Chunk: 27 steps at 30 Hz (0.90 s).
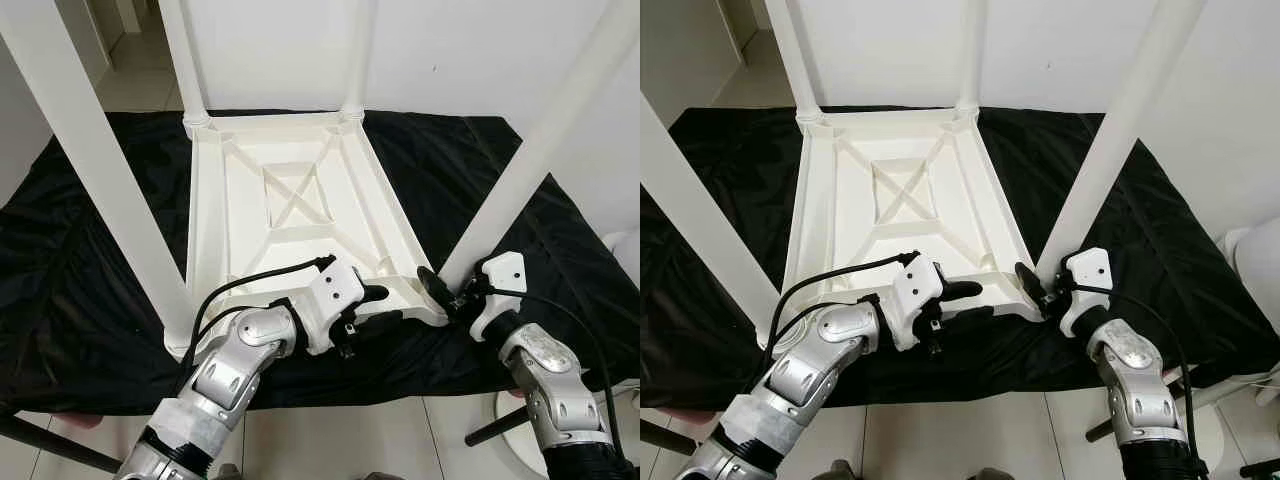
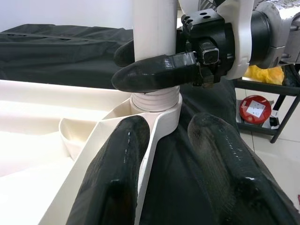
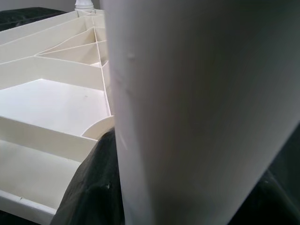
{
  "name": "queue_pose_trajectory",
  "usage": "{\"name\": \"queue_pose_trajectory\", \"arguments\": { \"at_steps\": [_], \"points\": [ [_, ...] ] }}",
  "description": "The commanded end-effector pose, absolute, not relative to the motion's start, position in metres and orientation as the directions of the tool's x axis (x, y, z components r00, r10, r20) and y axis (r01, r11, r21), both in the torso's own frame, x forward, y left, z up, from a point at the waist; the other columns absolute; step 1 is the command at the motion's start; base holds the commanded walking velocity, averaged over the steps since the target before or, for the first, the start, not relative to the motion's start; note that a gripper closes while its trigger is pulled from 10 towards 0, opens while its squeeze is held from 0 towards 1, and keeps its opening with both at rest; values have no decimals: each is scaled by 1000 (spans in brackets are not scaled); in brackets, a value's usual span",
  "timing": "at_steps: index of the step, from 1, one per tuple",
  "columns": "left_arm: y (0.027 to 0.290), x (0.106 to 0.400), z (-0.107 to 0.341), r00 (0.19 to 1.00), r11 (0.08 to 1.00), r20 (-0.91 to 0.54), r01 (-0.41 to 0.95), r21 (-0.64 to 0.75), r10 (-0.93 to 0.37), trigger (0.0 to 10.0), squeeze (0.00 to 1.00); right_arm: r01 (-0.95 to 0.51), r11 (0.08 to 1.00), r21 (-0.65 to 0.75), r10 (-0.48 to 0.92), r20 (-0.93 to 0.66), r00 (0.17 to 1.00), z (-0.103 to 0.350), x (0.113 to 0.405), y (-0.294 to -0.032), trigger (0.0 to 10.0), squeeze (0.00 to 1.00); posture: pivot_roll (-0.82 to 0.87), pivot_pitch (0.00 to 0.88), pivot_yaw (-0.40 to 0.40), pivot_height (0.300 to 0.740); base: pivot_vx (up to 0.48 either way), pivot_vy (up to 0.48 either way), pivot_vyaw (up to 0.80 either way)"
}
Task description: Building children table
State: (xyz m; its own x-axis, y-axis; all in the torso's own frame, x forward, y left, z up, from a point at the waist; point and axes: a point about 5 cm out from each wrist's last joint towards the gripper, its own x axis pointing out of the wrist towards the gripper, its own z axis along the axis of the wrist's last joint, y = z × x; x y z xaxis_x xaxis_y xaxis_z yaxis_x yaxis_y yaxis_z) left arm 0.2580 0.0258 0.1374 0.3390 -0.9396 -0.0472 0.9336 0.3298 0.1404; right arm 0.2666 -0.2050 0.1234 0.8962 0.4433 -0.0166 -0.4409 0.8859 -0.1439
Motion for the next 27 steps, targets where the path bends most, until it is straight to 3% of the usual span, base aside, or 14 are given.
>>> {"name": "queue_pose_trajectory", "arguments": {
  "at_steps": [1, 3, 4, 14, 22, 24, 26, 27],
  "points": [
    [25, 257, 134, 331, 319, -64, 936, 149, -942, 10000, 0, -455, 878, -151, 448, -77, 891, 111, 261, -206, 0, 0, -18, 0, -25, 740, 0, 0, 0],
    [25, 257, 134, 331, 319, -64, 936, 149, -942, 10000, 0, -455, 878, -151, 448, -77, 891, 111, 261, -206, 0, 0, -18, 0, -25, 740, 0, 0, 0],
    [25, 257, 134, 328, 317, -63, 937, 149, -942, 10000, 0, -441, 886, -141, 435, -71, 897, 110, 261, -207, 10000, 0, -22, 0, -23, 740, 0, 0, 0],
    [22, 257, 134, 320, 309, -58, 939, 149, -945, 10000, 0, -262, 950, -171, 256, -59, 965, 109, 265, -206, 10000, 0, -26, 0, -21, 740, 0, 0, 0],
    [24, 256, 133, 318, 306, -64, 940, 151, -946, 10000, 0, -92, 990, -106, 91, -15, 996, 109, 262, -188, 10000, 0, -26, 0, -19, 740, 0, 0, 0],
    [24, 257, 133, 319, 306, -66, 940, 152, -946, 10000, 0, -25, 997, -75, 25, 1, 1000, 111, 263, -185, 10000, 0, -26, 0, -19, 740, 0, 0, 0],
    [25, 258, 133, 326, 313, -67, 937, 154, -943, 10000, 0, 126, 992, -18, -126, 29, 992, 115, 262, -178, 10000, 0, -23, 0, -23, 740, 0, 0, 0],
    [25, 258, 133, 326, 313, -67, 937, 154, -943, 10000, 0, 126, 992, -18, -126, 29, 992, 115, 262, -178, 10000, 0, -23, 0, -23, 740, 0, 0, 0]
  ]
}}
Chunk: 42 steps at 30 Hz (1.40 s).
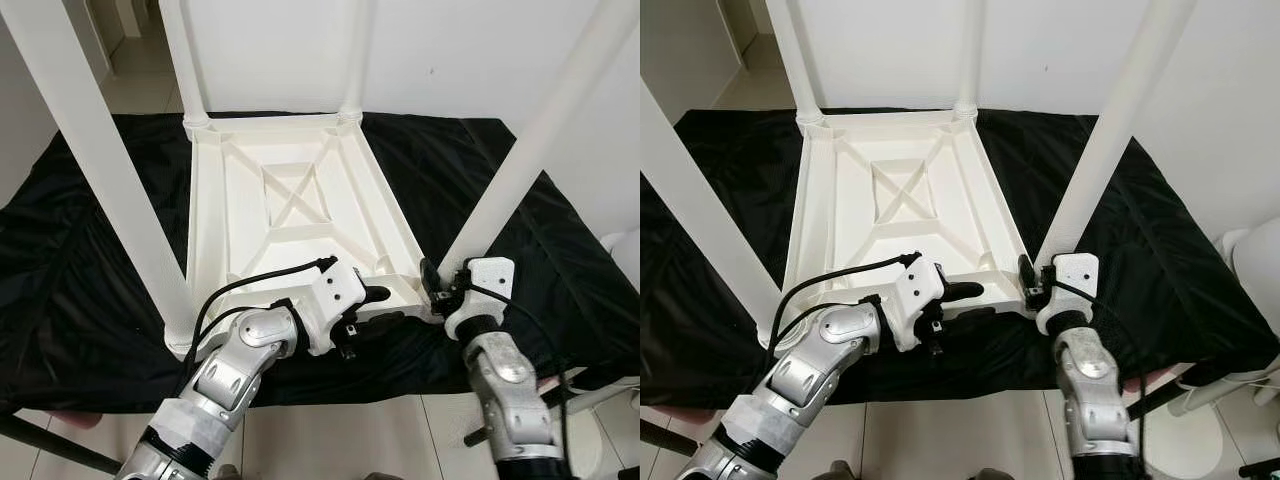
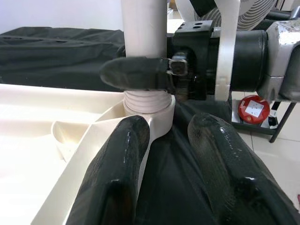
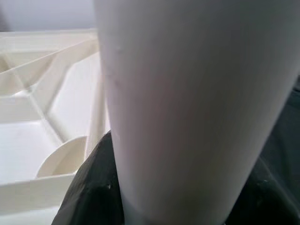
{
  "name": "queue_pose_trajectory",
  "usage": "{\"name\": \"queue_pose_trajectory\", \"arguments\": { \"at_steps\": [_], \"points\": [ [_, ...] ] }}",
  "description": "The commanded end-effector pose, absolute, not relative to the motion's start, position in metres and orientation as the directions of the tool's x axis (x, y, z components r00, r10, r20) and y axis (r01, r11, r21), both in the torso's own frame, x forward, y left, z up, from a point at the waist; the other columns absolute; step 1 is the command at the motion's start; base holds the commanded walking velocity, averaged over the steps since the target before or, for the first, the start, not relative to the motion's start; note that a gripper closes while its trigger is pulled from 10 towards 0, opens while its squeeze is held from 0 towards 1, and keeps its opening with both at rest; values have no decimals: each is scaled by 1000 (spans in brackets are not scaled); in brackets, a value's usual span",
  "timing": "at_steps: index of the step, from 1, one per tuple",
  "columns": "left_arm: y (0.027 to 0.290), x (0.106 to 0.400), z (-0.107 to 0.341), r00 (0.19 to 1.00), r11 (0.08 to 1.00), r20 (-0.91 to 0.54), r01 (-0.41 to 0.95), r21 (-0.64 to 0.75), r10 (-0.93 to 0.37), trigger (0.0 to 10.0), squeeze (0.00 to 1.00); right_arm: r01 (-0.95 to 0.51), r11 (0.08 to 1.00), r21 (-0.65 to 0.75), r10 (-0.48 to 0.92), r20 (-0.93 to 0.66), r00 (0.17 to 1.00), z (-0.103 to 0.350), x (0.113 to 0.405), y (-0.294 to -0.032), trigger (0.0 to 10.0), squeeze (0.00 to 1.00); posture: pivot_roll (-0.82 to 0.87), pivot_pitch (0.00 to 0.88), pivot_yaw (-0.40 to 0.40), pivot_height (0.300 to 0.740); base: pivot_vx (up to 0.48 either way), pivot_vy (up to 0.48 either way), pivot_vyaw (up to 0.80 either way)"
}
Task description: Building children table
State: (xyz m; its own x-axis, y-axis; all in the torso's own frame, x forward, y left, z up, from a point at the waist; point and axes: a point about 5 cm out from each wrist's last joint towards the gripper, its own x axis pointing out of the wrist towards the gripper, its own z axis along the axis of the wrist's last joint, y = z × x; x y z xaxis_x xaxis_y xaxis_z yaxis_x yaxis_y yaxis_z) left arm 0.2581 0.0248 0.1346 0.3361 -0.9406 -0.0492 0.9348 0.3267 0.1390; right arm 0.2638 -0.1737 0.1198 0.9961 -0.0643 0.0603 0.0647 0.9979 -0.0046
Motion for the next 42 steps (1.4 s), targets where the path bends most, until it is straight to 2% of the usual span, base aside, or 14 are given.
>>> {"name": "queue_pose_trajectory", "arguments": {
  "at_steps": [1, 5, 9, 16, 17, 29, 32, 33, 34, 38, 40, 42],
  "points": [
    [25, 259, 133, 330, 317, -66, 936, 156, -942, 10000, 0, 181, 983, 7, -181, 37, 983, 116, 262, -174, 10000, 0, -21, 0, -24, 740, 0, 0, 0],
    [26, 260, 133, 336, 323, -64, 933, 157, -940, 10000, 0, 214, 976, 37, -216, 36, 976, 116, 262, -168, 10000, 0, -20, 0, -24, 740, 0, 0, 0],
    [26, 262, 135, 345, 332, -59, 930, 158, -937, 10000, 0, 210, 973, 92, -214, 32, 976, 118, 265, -149, 10000, 0, -17, 0, -20, 740, 0, 0, 0],
    [28, 264, 136, 353, 340, -59, 926, 161, -934, 10000, 0, 165, 983, 84, -170, 63, 983, 123, 264, -148, 10000, 0, -18, 0, -17, 740, 0, 0, 0],
    [28, 265, 136, 356, 343, -59, 925, 164, -933, 10000, 0, 151, 984, 90, -157, 72, 985, 124, 263, -148, 10000, 1000, -17, 0, -19, 740, 0, 0, 0],
    [28, 266, 136, 356, 342, -59, 924, 170, -933, 10000, 0, 59, 998, 20, -61, 85, 995, 120, 251, -165, 10000, 1000, -24, 0, -19, 740, 0, 0, 0],
    [28, 266, 137, 356, 342, -58, 924, 171, -933, 10000, 0, 1, 1000, -2, -1, 75, 997, 119, 249, -169, 10000, 1000, -25, 0, -18, 740, 0, 0, 0],
    [28, 266, 137, 356, 342, -58, 924, 171, -933, 10000, 0, -9, 1000, -8, 9, 74, 997, 119, 249, -170, 10000, 969, -25, 0, -18, 740, 0, 0, 0],
    [28, 267, 137, 357, 343, -56, 924, 172, -933, 10000, 0, -35, 999, -8, 35, 71, 997, 119, 248, -173, 10000, 0, -24, 0, -17, 740, 0, 0, 0],
    [27, 267, 137, 358, 344, -54, 923, 171, -932, 10000, 0, -87, 996, -27, 89, 69, 994, 120, 248, -178, 10000, 0, -25, 0, -15, 740, 0, 0, 0],
    [27, 267, 138, 356, 343, -53, 924, 171, -933, 10000, 0, -193, 979, -58, 197, 57, 979, 120, 246, -181, 10000, 0, -24, 0, -13, 740, 0, 0, 0],
    [27, 267, 138, 356, 342, -52, 924, 172, -933, 10000, 0, -240, 967, -80, 244, 48, 968, 120, 246, -183, 10000, 0, -23, 0, -12, 740, 0, 0, 0]
  ]
}}
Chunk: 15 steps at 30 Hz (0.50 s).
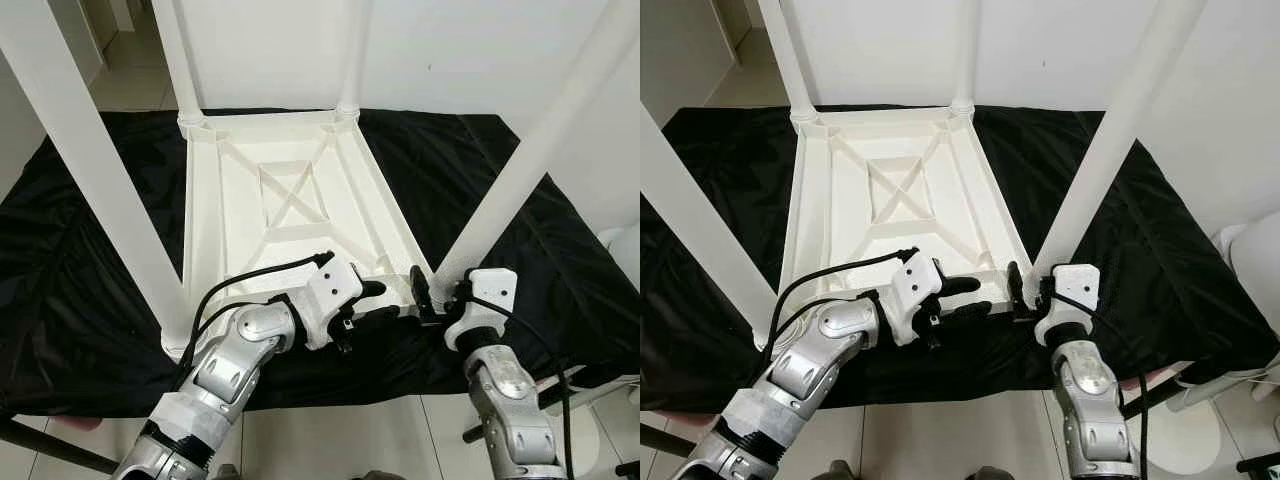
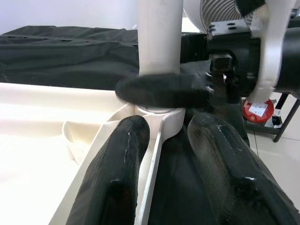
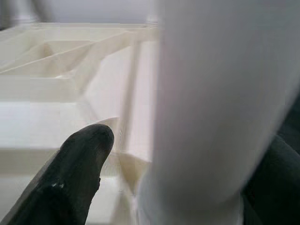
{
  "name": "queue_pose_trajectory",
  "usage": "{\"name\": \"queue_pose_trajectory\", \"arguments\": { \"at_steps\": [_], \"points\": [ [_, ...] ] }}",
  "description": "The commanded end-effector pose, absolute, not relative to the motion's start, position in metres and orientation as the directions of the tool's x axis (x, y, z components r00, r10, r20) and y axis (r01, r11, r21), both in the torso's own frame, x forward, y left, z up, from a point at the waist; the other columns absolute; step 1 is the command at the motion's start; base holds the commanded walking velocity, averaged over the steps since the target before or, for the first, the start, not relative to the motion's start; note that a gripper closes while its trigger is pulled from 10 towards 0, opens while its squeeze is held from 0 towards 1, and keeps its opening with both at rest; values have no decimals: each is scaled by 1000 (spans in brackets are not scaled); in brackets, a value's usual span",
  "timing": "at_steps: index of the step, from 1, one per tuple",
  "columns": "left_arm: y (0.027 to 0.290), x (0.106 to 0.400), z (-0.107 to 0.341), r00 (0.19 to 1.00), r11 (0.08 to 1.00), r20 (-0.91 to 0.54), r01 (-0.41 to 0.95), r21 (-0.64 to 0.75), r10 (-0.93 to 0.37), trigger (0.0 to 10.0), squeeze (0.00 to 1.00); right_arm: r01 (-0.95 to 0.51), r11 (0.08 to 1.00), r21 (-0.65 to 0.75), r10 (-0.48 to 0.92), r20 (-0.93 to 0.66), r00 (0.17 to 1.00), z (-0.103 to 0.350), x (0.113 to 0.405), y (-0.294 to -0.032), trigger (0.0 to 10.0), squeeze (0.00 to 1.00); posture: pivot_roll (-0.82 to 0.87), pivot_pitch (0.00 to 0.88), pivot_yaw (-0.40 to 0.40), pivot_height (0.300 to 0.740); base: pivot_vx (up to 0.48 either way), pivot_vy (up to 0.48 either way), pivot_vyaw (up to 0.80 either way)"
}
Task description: Building children table
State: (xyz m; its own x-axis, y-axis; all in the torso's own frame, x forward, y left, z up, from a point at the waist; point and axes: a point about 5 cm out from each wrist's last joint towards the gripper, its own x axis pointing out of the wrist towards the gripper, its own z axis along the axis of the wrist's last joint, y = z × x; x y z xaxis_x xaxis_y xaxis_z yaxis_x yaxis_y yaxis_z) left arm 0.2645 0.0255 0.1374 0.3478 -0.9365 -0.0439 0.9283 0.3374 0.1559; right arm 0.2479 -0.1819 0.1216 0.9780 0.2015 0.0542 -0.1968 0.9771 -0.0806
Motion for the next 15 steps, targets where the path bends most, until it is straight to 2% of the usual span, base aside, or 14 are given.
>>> {"name": "queue_pose_trajectory", "arguments": {
  "at_steps": [1, 5, 15],
  "points": [
    [27, 268, 138, 356, 343, -52, 923, 173, -933, 10000, 0, -284, 953, -107, 289, 35, 957, 120, 247, -187, 10000, 0, -23, 0, -12, 740, 0, 0, 0],
    [27, 269, 139, 357, 344, -51, 922, 175, -933, 10000, 0, -341, 928, -151, 346, 4, 938, 119, 255, -195, 10000, 0, -21, 0, -12, 740, 0, 0, 0],
    [25, 268, 139, 353, 340, -48, 924, 175, -935, 10000, 0, -413, 890, -190, 415, -34, 909, 118, 274, -196, 10000, 0, -26, 0, -4, 740, 0, 0, 0]
  ]
}}
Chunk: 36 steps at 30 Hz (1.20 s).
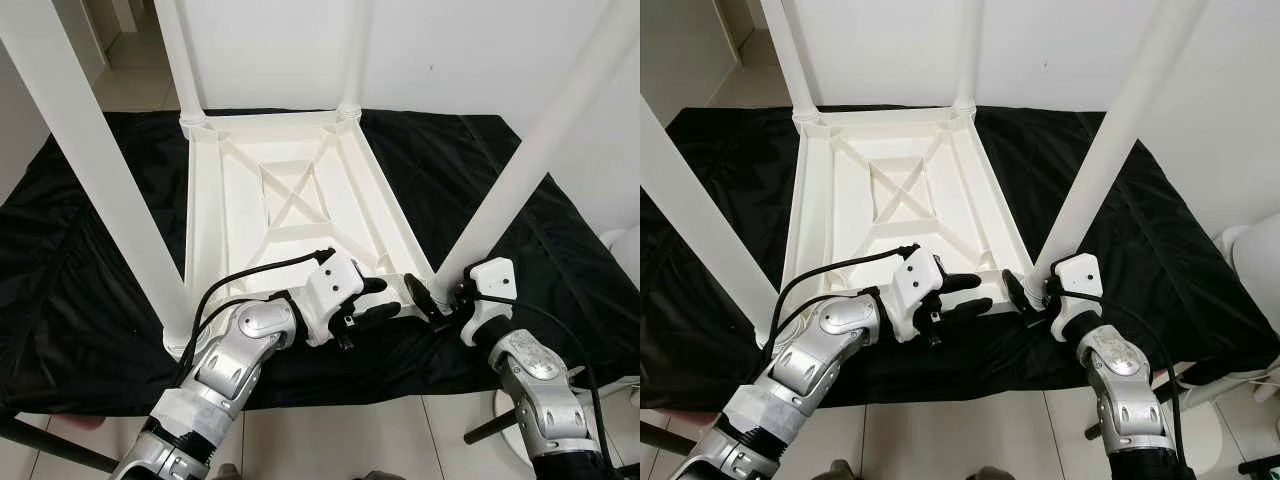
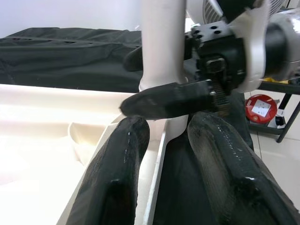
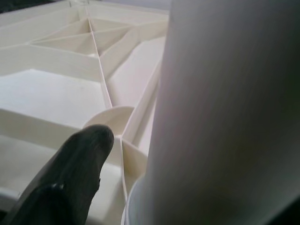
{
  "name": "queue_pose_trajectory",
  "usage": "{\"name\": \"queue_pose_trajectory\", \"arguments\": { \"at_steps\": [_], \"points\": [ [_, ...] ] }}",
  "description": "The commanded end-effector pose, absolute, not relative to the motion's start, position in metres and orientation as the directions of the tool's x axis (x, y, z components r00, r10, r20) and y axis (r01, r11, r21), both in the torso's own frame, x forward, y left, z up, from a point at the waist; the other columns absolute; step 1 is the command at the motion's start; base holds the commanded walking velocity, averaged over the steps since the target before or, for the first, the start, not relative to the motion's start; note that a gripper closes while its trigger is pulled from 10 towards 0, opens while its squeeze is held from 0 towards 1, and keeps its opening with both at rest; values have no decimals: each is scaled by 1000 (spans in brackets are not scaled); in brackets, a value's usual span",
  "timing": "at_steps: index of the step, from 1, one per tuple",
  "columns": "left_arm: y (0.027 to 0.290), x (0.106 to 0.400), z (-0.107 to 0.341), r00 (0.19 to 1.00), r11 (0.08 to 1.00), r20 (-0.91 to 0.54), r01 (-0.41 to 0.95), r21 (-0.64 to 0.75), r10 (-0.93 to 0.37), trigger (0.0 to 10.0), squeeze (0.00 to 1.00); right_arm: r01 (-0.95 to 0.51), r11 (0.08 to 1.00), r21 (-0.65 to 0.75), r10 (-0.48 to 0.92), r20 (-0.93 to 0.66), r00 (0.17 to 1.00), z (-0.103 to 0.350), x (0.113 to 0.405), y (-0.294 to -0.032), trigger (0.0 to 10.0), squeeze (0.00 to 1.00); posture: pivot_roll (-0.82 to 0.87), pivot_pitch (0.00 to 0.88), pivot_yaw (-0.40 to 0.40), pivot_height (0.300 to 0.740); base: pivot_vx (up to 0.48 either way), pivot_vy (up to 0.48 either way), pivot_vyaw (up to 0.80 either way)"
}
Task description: Building children table
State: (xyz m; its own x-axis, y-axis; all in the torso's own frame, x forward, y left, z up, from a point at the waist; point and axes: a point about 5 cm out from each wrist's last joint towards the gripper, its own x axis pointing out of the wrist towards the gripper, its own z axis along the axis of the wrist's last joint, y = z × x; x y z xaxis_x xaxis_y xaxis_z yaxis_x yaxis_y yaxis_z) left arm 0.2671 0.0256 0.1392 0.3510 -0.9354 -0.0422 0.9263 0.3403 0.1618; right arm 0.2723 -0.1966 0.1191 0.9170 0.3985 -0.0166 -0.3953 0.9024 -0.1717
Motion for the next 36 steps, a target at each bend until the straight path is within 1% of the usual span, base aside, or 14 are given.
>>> {"name": "queue_pose_trajectory", "arguments": {
  "at_steps": [1, 4, 5, 6, 7, 18, 19, 20, 21, 22, 25, 26, 34, 36],
  "points": [
    [25, 268, 139, 350, 337, -47, 925, 175, -935, 10000, 0, -429, 881, -199, 430, -43, 902, 118, 279, -194, 7137, 0, -28, 0, -3, 740, 0, 0, 0],
    [24, 268, 139, 349, 336, -47, 926, 175, -936, 10000, 0, -442, 874, -203, 442, -49, 896, 118, 282, -193, 7137, 0, -28, 0, -3, 740, 0, 0, 0],
    [24, 268, 140, 347, 335, -47, 926, 174, -937, 10000, 0, -451, 870, -197, 451, -51, 891, 118, 284, -191, 902, 0, -27, 0, -3, 740, 0, 0, 0],
    [24, 268, 140, 347, 335, -47, 926, 174, -937, 10000, 0, -451, 870, -197, 451, -51, 891, 118, 284, -191, 902, 0, -27, 0, -3, 740, 0, 0, 0],
    [24, 268, 140, 345, 333, -47, 927, 175, -937, 10000, 0, -460, 866, -197, 458, -57, 887, 117, 284, -190, 0, 0, -24, 0, -4, 740, 0, 0, 0],
    [24, 266, 139, 343, 330, -48, 928, 176, -938, 10000, 0, -468, 869, -158, 467, -48, 883, 112, 277, -191, 0, 0, -23, 0, -12, 740, 0, 0, 0],
    [24, 266, 138, 342, 329, -48, 928, 176, -938, 10000, 0, -446, 880, -161, 446, -41, 894, 113, 276, -191, 3176, 0, -24, 0, -12, 740, 0, 0, 0],
    [24, 266, 138, 341, 328, -48, 928, 175, -939, 10000, 0, -433, 888, -156, 433, -34, 901, 113, 276, -191, 8196, 0, -24, 0, -13, 740, 0, 0, 0],
    [24, 266, 138, 341, 328, -48, 928, 175, -939, 10000, 0, -433, 888, -156, 433, -34, 901, 113, 276, -191, 8196, 0, -24, 0, -13, 740, 0, 0, 0],
    [24, 266, 138, 340, 327, -48, 929, 175, -939, 10000, 0, -395, 905, -160, 395, -30, 918, 114, 274, -190, 10000, 0, -24, 0, -13, 740, 0, 0, 0],
    [24, 266, 138, 339, 326, -48, 929, 175, -940, 10000, 0, -371, 915, -161, 371, -32, 928, 114, 273, -189, 10000, 0, -26, 0, -12, 740, 0, 0, 0],
    [23, 265, 138, 337, 325, -48, 930, 175, -940, 10000, 0, -312, 940, -141, 310, -37, 950, 113, 272, -185, 10000, 0, -27, 0, -13, 740, 0, 0, 0],
    [23, 265, 138, 333, 320, -49, 931, 175, -942, 10000, 0, -155, 982, -111, 155, -8, 988, 117, 272, -168, 10000, 0, -27, 0, -13, 740, 0, 0, 0],
    [23, 265, 138, 333, 320, -49, 931, 175, -942, 10000, 0, -155, 982, -111, 155, -8, 988, 117, 272, -168, 10000, 0, -27, 0, -13, 740, 0, 0, 0]
  ]
}}
